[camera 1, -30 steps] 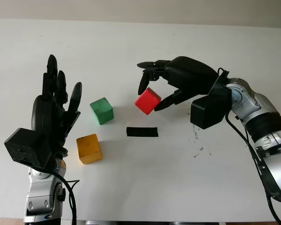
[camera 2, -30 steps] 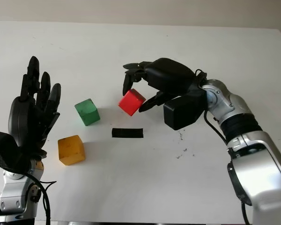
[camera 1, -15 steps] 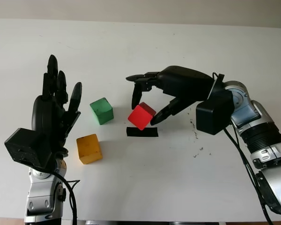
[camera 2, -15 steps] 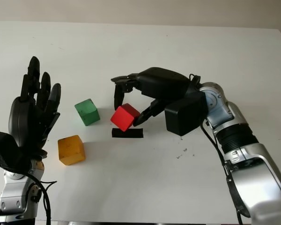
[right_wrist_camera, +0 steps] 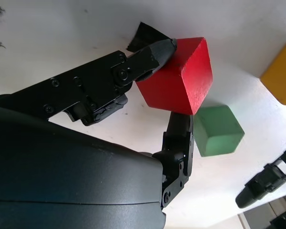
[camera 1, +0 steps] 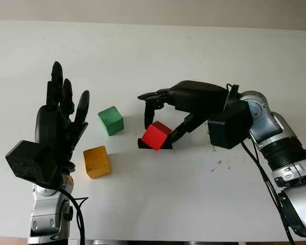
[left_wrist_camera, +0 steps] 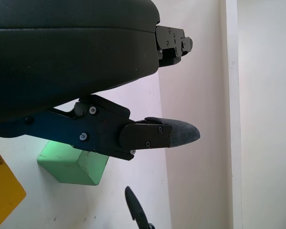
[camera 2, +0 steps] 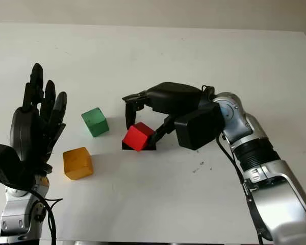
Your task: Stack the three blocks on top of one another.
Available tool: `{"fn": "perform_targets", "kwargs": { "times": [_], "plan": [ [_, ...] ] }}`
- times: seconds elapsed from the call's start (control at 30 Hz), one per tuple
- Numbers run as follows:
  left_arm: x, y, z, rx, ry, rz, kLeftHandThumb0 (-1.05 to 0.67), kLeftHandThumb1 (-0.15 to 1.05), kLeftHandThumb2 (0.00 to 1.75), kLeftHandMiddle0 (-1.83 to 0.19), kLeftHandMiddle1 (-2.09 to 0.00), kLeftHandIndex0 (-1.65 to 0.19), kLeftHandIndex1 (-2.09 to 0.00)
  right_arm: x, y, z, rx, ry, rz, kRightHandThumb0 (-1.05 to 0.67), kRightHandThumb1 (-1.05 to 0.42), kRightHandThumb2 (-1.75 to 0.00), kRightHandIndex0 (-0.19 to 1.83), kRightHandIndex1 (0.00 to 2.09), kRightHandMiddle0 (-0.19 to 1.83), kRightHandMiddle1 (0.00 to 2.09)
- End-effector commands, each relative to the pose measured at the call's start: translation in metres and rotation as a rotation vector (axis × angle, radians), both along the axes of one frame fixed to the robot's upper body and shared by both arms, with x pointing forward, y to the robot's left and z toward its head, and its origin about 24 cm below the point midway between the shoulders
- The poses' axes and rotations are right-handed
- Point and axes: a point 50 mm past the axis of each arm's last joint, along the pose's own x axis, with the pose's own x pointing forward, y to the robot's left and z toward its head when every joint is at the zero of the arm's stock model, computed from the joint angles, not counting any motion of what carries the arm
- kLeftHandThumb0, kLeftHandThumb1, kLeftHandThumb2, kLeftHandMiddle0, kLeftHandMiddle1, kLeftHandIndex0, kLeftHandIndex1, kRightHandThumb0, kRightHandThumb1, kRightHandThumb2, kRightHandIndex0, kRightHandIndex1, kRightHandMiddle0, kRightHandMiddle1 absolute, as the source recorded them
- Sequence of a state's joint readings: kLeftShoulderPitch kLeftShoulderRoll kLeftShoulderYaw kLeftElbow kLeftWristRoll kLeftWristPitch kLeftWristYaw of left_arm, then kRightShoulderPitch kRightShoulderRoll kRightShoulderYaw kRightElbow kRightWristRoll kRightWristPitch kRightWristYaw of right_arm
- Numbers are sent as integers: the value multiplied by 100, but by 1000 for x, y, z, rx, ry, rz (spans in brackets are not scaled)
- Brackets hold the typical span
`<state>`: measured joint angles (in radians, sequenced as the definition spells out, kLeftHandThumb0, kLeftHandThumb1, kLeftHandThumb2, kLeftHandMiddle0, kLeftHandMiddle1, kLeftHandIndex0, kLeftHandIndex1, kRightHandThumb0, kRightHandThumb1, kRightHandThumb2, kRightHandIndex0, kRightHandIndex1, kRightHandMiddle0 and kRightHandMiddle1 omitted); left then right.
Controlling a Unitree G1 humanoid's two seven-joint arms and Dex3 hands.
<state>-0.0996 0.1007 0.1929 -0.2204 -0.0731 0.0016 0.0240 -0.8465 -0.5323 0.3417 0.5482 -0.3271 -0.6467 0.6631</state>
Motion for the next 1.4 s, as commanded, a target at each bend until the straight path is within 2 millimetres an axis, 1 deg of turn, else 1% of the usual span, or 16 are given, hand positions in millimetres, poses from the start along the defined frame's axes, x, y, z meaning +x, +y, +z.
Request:
{"fn": "perform_targets", "kwargs": {
  "times": [0.0, 0.2, 0.47, 0.83, 1.13, 1.27, 1.33, 1.37],
  "plan": [
    [-3, -1, 0, -10, -4, -3, -51, 105, 35, 1, -5, 3, -6, -3, 0, -2, -28, -29, 14, -38, -96, -6, 19, 4, 38, 127],
    [-3, -1, 0, -5, -2, -1, -50, 105, 35, 2, -5, 5, -5, -3, 1, -7, -40, -73, 41, -37, -95, -5, 20, 5, 40, 125],
    [-3, -2, 0, 7, -1, 6, -51, 105, 36, 1, -6, 3, -6, -4, 4, -9, -53, -111, 79, -37, -96, -6, 21, 5, 40, 130],
    [-3, -3, 0, -2, -8, -1, -51, 105, 36, 1, -5, 3, -6, -6, 5, -9, -48, -110, 88, -39, -95, -5, 23, 6, 39, 133],
    [-4, -3, -1, -15, -4, 1, -50, 105, 35, 2, -5, 4, -5, -7, 6, -18, -42, -79, 102, -42, -94, -5, 25, 7, 41, 137],
    [-4, -3, -1, -7, -7, 0, -50, 105, 36, 2, -5, 4, -5, -9, 7, -23, -52, -67, 105, -43, -94, -5, 25, 6, 40, 136],
    [-4, -3, -1, -7, -5, 0, -50, 105, 36, 2, -5, 4, -5, -10, 7, -25, -56, -71, 114, -45, -94, -5, 24, 6, 33, 130],
    [-4, -3, -1, -7, -5, -1, -50, 105, 36, 2, -5, 4, -5, -10, 7, -25, -58, -73, 117, -46, -93, -5, 24, 6, 28, 124]
  ]
}}
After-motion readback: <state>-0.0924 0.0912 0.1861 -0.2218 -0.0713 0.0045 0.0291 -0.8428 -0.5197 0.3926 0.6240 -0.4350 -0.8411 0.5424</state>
